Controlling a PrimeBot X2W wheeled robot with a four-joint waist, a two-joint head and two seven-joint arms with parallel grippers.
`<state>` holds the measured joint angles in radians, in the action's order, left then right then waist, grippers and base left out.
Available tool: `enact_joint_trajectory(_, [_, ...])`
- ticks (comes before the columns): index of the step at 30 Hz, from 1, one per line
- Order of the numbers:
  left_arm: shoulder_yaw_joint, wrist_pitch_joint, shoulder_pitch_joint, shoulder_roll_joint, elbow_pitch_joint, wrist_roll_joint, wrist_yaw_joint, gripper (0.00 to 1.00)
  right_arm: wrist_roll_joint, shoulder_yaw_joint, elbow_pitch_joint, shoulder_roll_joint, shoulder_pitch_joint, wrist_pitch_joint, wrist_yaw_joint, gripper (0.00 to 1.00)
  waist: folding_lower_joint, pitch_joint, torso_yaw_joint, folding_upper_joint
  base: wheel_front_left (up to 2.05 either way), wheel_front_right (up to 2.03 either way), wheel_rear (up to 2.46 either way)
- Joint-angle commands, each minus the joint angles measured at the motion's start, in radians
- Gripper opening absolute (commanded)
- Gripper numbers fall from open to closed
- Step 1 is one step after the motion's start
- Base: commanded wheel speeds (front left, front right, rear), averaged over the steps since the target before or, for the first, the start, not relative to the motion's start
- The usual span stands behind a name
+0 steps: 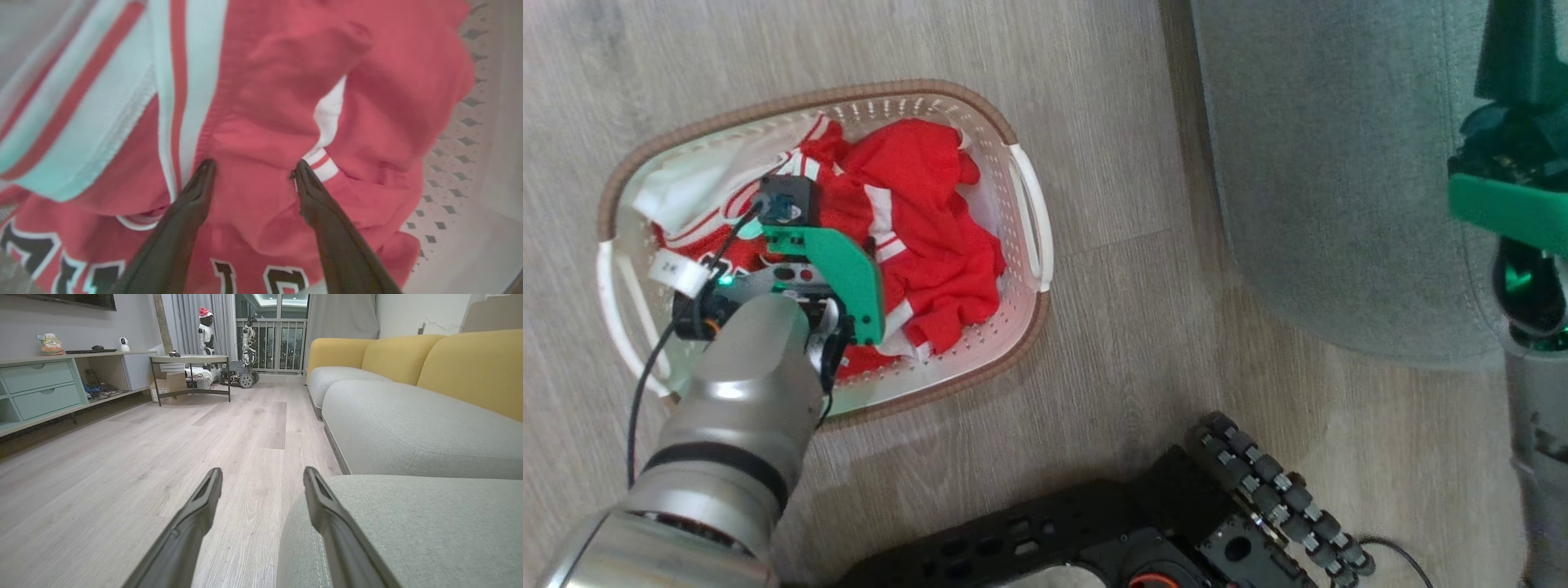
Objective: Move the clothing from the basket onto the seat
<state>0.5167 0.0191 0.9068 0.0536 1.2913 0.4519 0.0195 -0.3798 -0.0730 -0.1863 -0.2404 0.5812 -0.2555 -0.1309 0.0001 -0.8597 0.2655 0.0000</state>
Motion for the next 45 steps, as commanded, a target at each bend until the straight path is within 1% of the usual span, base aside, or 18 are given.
enact_joint_trajectory(1, [-0.007, 0.006, -0.002, 0.025, -0.005, -0.005, 0.008, 1.00, -0.011, -0.008, -0.039, -0.002, -0.008, -0.006, 0.000, 1.00, -0.0001, -0.015, 0.010, 0.0000, 0.00, 0.00, 0.00])
enact_joint_trajectory(10, [0.010, 0.040, 0.024, 0.042, -0.002, -0.009, 0.019, 1.00, -0.012, -0.005, -0.054, -0.003, 0.002, -0.006, 0.000, 1.00, -0.0001, -0.065, 0.024, 0.0000, 0.00, 0.00, 0.00])
enact_joint_trajectory(12, [0.015, 0.051, 0.028, 0.042, -0.001, -0.009, 0.017, 1.00, -0.011, -0.008, -0.054, -0.002, 0.004, -0.006, 0.000, 1.00, -0.0001, -0.069, 0.026, 0.0000, 0.00, 0.00, 0.00])
enact_joint_trajectory(15, [0.026, 0.101, 0.025, 0.042, -0.001, -0.010, 0.005, 1.00, -0.011, -0.013, -0.054, -0.002, 0.006, -0.006, 0.000, 1.00, -0.0001, -0.070, 0.028, 0.0000, 0.00, 0.00, 0.00])
enact_joint_trajectory(16, [0.028, 0.113, 0.026, 0.043, -0.001, -0.009, 0.003, 0.95, -0.010, -0.014, -0.054, -0.002, 0.006, -0.006, 0.000, 1.00, -0.0001, -0.069, 0.028, 0.0000, 0.00, 0.00, 0.00])
enact_joint_trajectory(17, [0.030, 0.106, 0.029, 0.043, -0.001, -0.007, -0.003, 0.49, -0.010, -0.016, -0.052, -0.003, 0.007, -0.006, 0.000, 1.00, -0.0001, -0.066, 0.028, 0.0000, 0.00, 0.00, 0.00])
enact_joint_trajectory(18, [0.032, 0.096, 0.029, 0.043, -0.001, -0.007, -0.007, 0.23, -0.010, -0.016, -0.051, -0.004, 0.006, -0.006, 0.000, 1.00, -0.0001, -0.064, 0.027, 0.0000, 0.00, 0.00, 0.00])
enact_joint_trajectory(19, [0.033, 0.086, 0.029, 0.042, -0.001, -0.007, -0.010, 0.01, -0.010, -0.017, -0.049, -0.004, 0.006, -0.006, 0.000, 1.00, -0.0001, -0.060, 0.026, 0.0000, 0.00, 0.00, 0.00])
enact_joint_trajectory(22, [0.039, 0.075, 0.024, 0.040, -0.001, -0.005, -0.019, 0.00, -0.010, -0.022, -0.043, -0.004, 0.005, -0.006, 0.000, 1.00, -0.0001, -0.046, 0.022, 0.0000, 0.00, 0.00, 0.00])
enact_joint_trajectory(29, [0.046, 0.042, -0.004, 0.035, -0.001, 0.001, -0.024, 0.00, -0.011, -0.033, -0.032, -0.001, 0.001, -0.006, 0.000, 1.00, -0.0001, -0.002, 0.014, 0.0000, 0.00, 0.00, 0.00])
enact_joint_trajectory(32, [0.050, 0.028, -0.023, 0.030, -0.001, 0.005, -0.031, 0.00, -0.011, -0.036, -0.023, -0.001, -0.007, -0.006, 0.000, 1.00, -0.0001, 0.037, 0.007, 0.0000, 0.00, 0.00, 0.00])
enact_joint_trajectory(37, [0.058, -0.023, -0.065, 0.018, -0.001, 0.015, -0.057, 0.00, -0.011, -0.046, -0.003, -0.003, -0.028, -0.006, 0.000, 1.00, -0.0001, 0.127, -0.015, 0.0000, 0.00, 0.00, 0.00])
enact_joint_trajectory(45, [0.075, -0.142, -0.145, -0.001, -0.007, 0.043, -0.103, 0.00, -0.010, -0.073, 0.045, -0.009, -0.086, -0.006, 0.000, 1.00, -0.0001, 0.298, -0.070, 0.0000, 0.00, 0.00, 0.00])
